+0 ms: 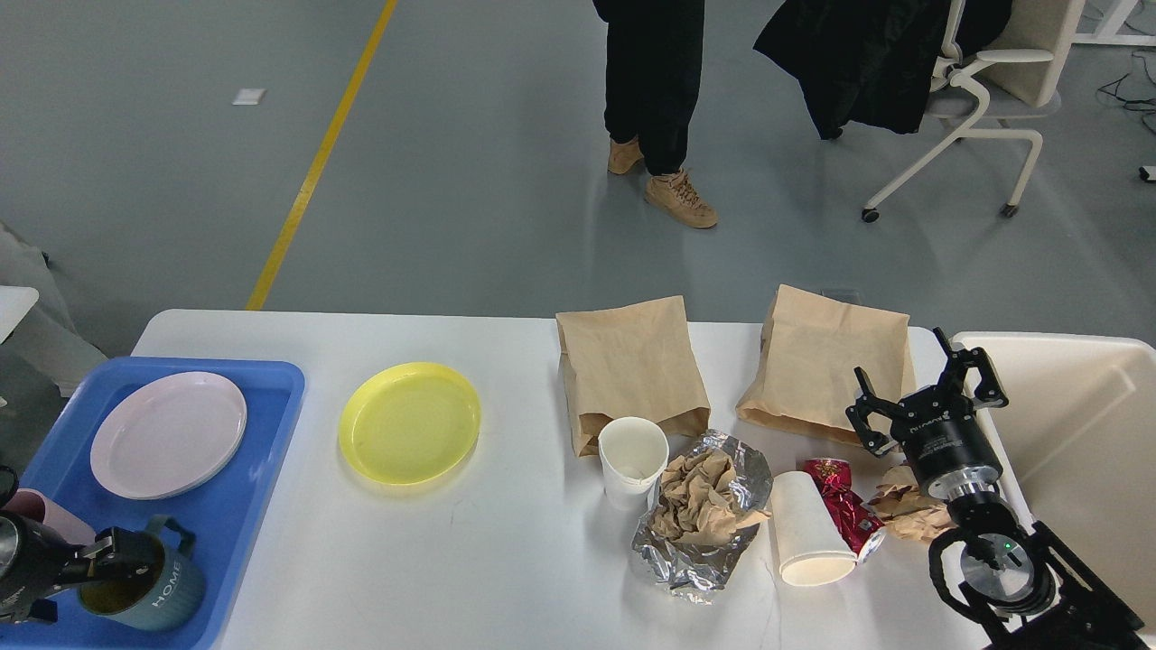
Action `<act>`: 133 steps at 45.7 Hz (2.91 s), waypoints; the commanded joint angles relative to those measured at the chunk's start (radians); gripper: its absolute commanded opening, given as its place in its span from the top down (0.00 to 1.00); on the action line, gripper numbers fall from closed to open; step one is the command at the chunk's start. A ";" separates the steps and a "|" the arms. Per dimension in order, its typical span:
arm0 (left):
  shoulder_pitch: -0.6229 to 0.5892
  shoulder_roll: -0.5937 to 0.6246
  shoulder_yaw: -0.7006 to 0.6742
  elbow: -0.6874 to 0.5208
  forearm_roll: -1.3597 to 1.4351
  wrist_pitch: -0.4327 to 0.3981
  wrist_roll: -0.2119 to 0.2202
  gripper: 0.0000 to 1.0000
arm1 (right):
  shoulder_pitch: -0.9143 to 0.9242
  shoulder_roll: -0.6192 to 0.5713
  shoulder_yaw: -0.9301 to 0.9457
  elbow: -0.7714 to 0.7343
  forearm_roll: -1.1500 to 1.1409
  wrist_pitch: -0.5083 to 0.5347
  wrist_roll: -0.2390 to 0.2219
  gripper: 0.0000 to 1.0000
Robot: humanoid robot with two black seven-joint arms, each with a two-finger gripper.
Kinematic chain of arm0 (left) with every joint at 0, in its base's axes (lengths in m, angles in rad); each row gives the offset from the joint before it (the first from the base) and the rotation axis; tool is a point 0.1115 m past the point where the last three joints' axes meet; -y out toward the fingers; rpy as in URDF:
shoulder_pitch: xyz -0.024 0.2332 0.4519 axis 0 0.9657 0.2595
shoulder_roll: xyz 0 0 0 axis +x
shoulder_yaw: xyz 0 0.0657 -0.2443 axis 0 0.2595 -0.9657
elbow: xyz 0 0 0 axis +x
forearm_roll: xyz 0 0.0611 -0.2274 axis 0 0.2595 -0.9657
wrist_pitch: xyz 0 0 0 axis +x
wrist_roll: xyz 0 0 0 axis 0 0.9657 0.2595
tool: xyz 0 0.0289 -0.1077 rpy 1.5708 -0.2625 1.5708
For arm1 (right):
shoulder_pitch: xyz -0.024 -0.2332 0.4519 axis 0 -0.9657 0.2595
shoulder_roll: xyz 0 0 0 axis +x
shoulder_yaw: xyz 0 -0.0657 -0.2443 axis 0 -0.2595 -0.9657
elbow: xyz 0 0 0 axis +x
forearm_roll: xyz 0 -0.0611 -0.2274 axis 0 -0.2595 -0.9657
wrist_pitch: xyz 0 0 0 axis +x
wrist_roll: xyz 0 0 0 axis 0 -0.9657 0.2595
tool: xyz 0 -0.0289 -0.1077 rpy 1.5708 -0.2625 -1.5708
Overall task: Tidy desktop
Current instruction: 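Open the left gripper and lift it off the green mug, then lower the left gripper to the edge of the yellow plate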
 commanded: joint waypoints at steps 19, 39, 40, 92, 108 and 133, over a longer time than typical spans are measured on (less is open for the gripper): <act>-0.863 -0.218 0.339 -0.433 -0.011 -0.211 -0.004 0.04 | 0.000 0.000 0.000 0.000 0.000 0.000 0.000 0.00; -1.359 -0.630 0.315 -0.617 -0.512 -0.357 0.064 0.04 | 0.000 0.000 0.000 0.000 0.000 0.000 0.000 0.00; -1.358 -0.634 0.315 -0.617 -0.517 -0.357 0.064 0.04 | 0.000 0.000 0.000 0.000 0.000 0.000 0.000 0.00; -0.378 -0.363 0.046 -0.183 -0.601 0.054 0.053 0.06 | 0.000 0.000 0.000 0.000 0.000 0.000 0.000 0.00; -0.016 -0.263 -0.256 -0.050 -0.586 0.353 0.047 0.04 | 0.000 0.000 0.000 0.002 0.000 0.000 0.000 0.00; 0.173 -0.403 -0.511 0.185 -0.586 0.417 0.257 0.11 | 0.000 0.000 0.000 0.000 0.000 0.000 0.000 0.00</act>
